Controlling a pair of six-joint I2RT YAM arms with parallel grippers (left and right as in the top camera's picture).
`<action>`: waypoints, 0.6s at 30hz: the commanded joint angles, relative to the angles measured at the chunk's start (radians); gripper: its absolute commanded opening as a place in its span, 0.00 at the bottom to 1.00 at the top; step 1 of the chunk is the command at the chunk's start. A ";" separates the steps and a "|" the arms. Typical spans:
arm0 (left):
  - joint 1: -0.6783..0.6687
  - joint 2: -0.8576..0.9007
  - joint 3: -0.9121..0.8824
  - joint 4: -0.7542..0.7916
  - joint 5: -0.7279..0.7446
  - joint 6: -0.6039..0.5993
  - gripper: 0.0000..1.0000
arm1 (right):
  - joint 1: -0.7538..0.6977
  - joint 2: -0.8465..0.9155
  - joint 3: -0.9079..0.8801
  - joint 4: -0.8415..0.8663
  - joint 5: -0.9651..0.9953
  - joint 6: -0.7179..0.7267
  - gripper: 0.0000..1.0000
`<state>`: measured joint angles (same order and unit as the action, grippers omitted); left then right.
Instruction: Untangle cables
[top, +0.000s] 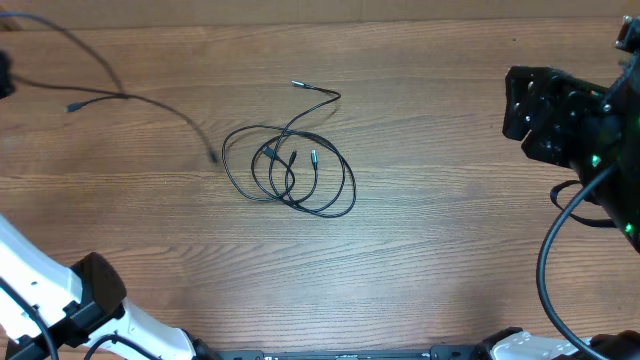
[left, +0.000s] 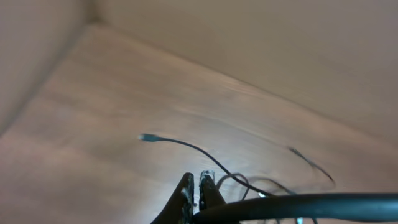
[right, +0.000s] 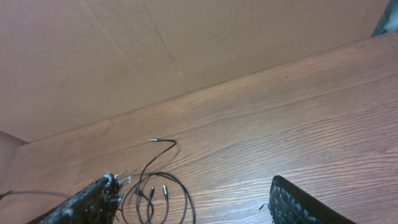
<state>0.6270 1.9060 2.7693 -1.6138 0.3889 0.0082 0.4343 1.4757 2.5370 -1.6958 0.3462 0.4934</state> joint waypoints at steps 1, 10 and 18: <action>0.070 0.021 0.014 0.015 -0.134 -0.166 0.04 | 0.002 0.008 -0.002 0.002 -0.004 0.000 0.75; 0.154 0.036 0.014 0.113 -0.251 -0.270 0.04 | 0.002 0.008 -0.031 0.002 -0.004 -0.004 0.75; 0.159 0.132 0.014 0.151 -0.277 -0.296 0.04 | 0.002 0.008 -0.031 0.002 -0.004 -0.003 0.75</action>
<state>0.7834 1.9705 2.7705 -1.4719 0.1452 -0.2417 0.4343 1.4830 2.5118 -1.6966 0.3431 0.4934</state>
